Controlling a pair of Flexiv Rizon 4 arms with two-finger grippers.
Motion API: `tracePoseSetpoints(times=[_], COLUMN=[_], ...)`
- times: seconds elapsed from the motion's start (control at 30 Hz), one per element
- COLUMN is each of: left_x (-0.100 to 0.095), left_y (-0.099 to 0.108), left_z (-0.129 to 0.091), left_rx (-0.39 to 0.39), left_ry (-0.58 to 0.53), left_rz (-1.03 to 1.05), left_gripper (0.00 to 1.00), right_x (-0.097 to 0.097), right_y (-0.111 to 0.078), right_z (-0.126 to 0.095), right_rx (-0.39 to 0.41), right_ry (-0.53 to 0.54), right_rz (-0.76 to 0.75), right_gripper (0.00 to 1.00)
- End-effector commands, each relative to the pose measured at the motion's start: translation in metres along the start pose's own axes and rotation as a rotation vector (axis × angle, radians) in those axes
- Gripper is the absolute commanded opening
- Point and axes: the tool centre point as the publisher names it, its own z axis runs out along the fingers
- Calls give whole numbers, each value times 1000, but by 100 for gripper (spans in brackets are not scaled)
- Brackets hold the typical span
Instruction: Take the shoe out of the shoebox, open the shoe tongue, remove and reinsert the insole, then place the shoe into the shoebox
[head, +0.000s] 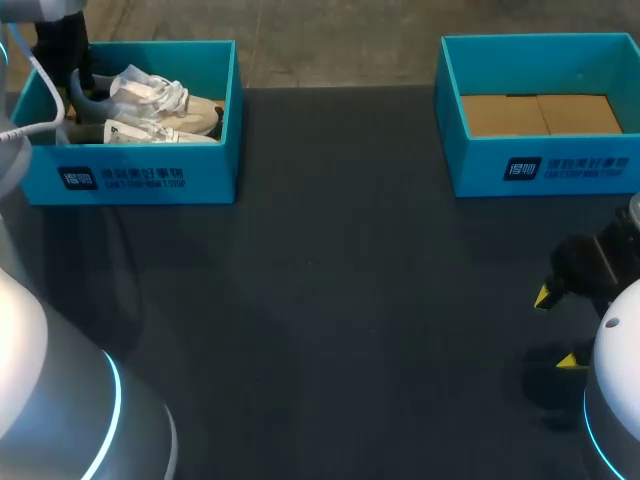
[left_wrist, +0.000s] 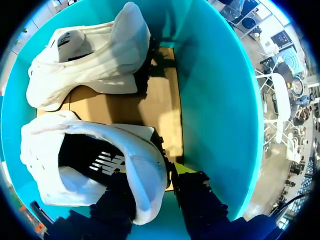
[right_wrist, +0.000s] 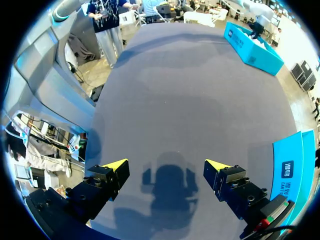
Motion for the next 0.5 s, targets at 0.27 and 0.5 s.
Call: tracePoseSetpoints(times=[0.27,0.5], left_x=[5,9], left_y=[-9,-16], left_z=[-17,-35], left_rx=[-24,-53], left_ry=[-14,-51], left_rz=[-13,-28], left_gripper=[68,98], right_x=[2,2], right_y=[0,0], right_z=[1,1], right_rx=[3,3], right_ry=[-3,-3], right_rz=[0,0], right_gripper=[100,100])
